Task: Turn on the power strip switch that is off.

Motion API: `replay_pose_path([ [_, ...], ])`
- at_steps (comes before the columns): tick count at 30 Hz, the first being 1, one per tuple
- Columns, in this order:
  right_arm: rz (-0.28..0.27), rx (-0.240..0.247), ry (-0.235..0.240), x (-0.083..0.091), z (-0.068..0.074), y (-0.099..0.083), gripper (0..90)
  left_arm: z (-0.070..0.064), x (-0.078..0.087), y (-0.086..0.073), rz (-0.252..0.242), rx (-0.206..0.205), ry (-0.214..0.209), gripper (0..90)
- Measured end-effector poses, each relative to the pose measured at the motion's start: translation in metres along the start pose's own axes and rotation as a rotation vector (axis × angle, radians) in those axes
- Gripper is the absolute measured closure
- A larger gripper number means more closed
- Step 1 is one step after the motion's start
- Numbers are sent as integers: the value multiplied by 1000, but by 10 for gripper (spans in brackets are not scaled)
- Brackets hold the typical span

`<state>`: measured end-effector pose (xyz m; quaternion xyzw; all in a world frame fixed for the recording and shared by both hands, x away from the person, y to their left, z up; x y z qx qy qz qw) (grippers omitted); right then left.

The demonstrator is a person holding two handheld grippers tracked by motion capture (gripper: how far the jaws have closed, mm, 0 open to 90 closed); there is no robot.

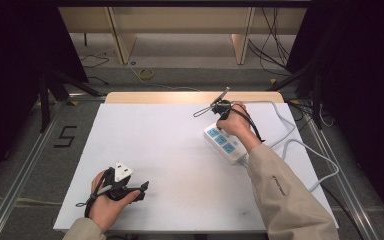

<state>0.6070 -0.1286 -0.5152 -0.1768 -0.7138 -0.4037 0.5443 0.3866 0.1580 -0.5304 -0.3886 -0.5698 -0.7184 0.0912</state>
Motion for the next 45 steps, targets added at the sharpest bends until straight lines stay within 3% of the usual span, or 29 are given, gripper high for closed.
replay_pose_path([
  [32, -9, -55, 51, 0, -2, -3, 900, -1, -1, -1, 3, 6, -1, 175],
  [37, -60, -93, 67, 8, -6, -2, 900, -2, -2, -1, 3, 5, -3, 175],
  [45, -67, -60, 73, 13, -3, -5, 900, -3, -2, -1, 7, 2, -6, 175],
])
Point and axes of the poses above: each handheld gripper's, and its own axes: x roughly backward along the jaws, y roughly out of its top, z roughly to its left, the point moved 9 cm from there along -x, roughly forward along the jaws
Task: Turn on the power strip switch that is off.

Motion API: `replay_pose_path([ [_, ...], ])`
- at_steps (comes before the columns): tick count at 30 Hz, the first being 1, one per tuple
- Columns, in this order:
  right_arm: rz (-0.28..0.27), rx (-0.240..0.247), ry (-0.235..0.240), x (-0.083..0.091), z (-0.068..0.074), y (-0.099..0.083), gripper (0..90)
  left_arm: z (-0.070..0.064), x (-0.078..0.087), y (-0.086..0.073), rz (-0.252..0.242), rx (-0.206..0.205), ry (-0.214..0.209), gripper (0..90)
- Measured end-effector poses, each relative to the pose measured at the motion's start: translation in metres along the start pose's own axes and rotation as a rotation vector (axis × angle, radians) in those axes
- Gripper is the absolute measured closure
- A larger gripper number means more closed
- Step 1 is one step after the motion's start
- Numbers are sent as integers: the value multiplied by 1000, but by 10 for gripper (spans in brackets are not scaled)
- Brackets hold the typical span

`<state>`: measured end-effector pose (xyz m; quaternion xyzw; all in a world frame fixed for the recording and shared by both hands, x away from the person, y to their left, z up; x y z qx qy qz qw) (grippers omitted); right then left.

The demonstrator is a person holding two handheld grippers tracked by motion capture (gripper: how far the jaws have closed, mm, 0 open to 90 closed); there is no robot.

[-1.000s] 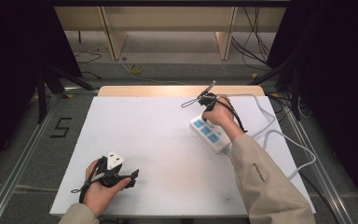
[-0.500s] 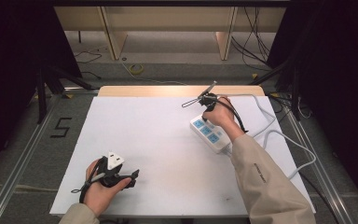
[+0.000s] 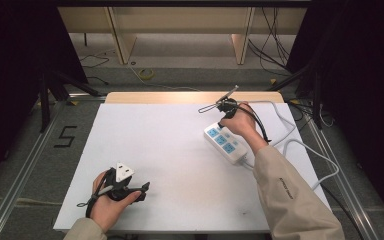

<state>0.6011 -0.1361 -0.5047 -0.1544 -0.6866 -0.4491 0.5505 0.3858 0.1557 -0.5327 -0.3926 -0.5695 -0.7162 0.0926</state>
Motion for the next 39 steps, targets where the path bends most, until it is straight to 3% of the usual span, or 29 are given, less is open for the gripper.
replay_pose_path([
  [17, -38, 28, 14, 18, 3, -14, 900, 1, 0, -1, 4, 5, 4, 177],
  [39, -75, 48, 43, 35, 18, -49, 886, 1, -1, -2, 6, 7, 6, 178],
])
Point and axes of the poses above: each handheld gripper's, and its own axes: x roughly backward along the jaws, y roughly out of its top, z roughly to its left, the point moved 9 cm from there along -x, roughly forward along the jaws
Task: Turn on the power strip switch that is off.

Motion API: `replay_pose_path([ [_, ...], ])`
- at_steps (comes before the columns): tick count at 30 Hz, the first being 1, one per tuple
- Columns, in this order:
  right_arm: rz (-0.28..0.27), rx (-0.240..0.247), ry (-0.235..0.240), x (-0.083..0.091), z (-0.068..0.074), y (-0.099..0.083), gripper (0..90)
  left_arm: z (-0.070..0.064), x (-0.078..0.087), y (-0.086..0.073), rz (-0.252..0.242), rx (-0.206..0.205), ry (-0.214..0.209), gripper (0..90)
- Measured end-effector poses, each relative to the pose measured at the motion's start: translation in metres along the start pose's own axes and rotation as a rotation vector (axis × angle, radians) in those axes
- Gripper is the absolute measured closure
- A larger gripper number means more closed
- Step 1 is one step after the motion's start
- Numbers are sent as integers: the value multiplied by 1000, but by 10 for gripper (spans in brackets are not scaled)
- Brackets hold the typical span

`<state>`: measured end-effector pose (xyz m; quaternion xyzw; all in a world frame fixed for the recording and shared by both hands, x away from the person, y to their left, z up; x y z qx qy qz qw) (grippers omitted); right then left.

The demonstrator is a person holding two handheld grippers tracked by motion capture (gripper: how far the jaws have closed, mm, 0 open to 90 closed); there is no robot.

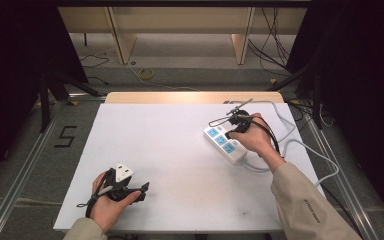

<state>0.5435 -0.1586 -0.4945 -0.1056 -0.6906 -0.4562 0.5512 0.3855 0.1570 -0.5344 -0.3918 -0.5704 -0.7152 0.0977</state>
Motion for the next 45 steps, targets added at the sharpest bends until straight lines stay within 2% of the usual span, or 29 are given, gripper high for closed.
replay_pose_path([
  [13, -57, 27, 38, 17, 20, -19, 812, 0, 0, 0, 2, 0, 1, 179],
  [29, -158, 52, 86, 35, 39, -42, 603, 1, 0, -1, 4, 3, 3, 179],
  [34, -195, 59, 84, 40, 43, -53, 567, 1, 0, -1, 3, 5, 4, 179],
  [37, -198, 54, 93, 43, 44, -63, 544, 1, 0, -2, 4, 5, 5, 179],
  [45, -245, 63, 106, 52, 49, -85, 522, 0, -1, -2, 7, -1, 7, 178],
])
Point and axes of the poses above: each handheld gripper's, and its own axes: x roughly backward along the jaws, y roughly out of its top, z roughly to its left, the point moved 9 cm from there along -x, roughly forward along the jaws
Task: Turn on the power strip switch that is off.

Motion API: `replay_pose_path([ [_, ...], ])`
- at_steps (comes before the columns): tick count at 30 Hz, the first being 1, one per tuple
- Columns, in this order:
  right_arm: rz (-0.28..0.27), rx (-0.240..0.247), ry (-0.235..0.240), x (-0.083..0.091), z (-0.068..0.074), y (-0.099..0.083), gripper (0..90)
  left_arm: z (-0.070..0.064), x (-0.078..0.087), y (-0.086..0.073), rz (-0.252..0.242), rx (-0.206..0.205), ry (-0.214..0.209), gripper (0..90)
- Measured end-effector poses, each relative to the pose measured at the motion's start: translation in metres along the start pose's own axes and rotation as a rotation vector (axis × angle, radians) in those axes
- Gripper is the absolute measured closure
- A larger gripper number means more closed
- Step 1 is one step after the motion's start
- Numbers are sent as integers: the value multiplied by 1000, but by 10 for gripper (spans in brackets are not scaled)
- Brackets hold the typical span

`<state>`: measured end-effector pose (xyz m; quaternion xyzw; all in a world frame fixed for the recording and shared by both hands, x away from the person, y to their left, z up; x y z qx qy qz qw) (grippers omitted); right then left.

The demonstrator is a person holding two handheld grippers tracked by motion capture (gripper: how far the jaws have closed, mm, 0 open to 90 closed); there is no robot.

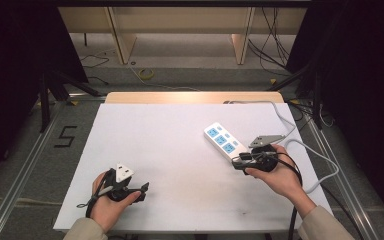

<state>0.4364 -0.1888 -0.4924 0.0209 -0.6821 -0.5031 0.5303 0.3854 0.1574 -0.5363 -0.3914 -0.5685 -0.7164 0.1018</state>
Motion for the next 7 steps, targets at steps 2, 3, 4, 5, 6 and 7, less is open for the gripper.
replay_pose_path([
  [2, -17, -2, 0, 2, 2, -4, 516, 0, 0, 0, 0, 1, 0, 178],
  [3, -30, -2, 1, 3, 3, -5, 511, 0, 0, 0, 1, 1, -1, 178],
  [4, -40, -1, 2, 4, 3, -6, 509, 0, 0, -1, 2, 0, -1, 177],
  [5, -54, -4, 3, 5, 4, -7, 507, 0, -1, -1, 4, -1, 0, 177],
  [6, -66, -1, 2, 6, 5, -9, 502, 0, -1, 0, 3, -3, 1, 175],
  [7, -71, -2, 1, 7, 6, -10, 498, 0, -1, 0, -1, 2, 2, 173],
])
Point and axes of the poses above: each handheld gripper's, and its own axes: x roughly backward along the jaws, y roughly out of its top, z roughly to its left, the point moved 9 cm from there along -x, roughly forward along the jaws
